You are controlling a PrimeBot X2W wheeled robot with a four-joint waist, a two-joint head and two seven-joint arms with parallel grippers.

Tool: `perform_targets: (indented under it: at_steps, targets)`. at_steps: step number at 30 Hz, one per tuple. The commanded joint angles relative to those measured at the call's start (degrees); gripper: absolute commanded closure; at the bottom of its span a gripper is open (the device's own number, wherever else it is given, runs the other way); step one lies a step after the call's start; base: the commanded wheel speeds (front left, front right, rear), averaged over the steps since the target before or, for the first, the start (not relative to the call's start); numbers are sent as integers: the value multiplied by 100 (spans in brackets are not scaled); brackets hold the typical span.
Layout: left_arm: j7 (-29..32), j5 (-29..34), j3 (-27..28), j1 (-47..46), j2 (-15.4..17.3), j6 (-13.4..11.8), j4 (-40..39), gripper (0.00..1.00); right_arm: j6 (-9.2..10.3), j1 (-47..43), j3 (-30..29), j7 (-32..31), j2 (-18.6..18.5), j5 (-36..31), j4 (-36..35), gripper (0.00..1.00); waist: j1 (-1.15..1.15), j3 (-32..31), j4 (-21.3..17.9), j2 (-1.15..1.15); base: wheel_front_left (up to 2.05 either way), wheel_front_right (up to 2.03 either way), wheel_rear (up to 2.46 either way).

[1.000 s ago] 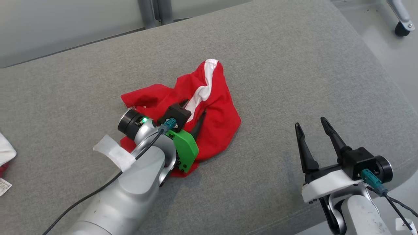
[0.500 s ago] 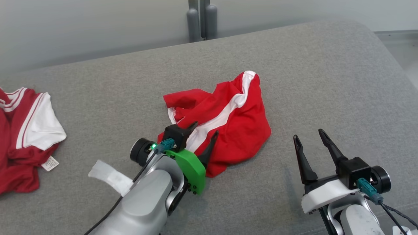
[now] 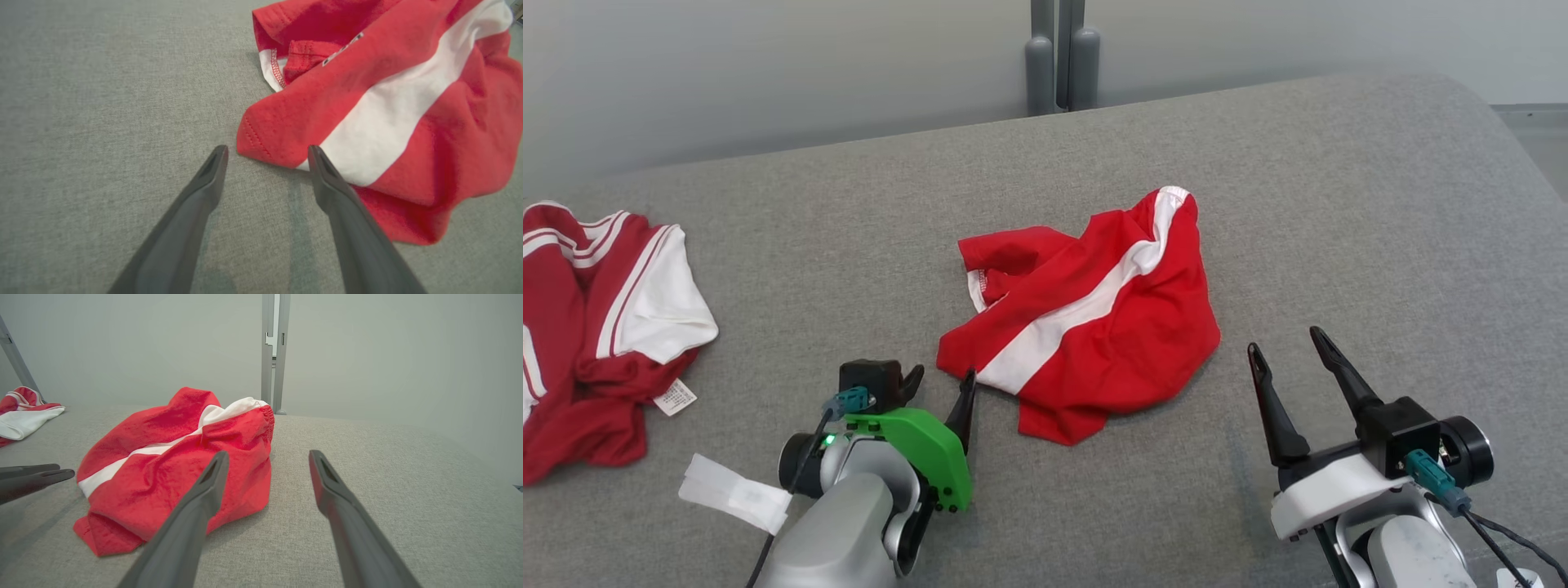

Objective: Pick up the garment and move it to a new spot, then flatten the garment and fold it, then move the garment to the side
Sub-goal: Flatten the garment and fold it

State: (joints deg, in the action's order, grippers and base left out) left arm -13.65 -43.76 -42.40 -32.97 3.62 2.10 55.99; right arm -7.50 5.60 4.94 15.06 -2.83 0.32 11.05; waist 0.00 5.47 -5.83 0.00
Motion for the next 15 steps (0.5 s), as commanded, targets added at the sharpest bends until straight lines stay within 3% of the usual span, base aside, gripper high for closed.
perform_targets:
  at_steps: [1,12,13,15]
  targets:
    - [0,-85,62,-10,28,37,144,0,2,83,-15,21,-11,-33,-18,0,0,161,-163,0,0,0,0]
    - [-103,-244,191,-265,-16,210,512,0,2,162,-122,21,-10,-119,-45,0,0,371,-417,0,0,0,0]
    - [-98,-241,193,-291,-22,226,516,23,2,170,-124,21,-10,-121,-45,0,0,373,-428,0,0,0,0]
    - [-114,-246,181,-309,-31,257,532,90,2,171,-129,21,-10,-123,-39,0,0,364,-437,0,0,0,0]
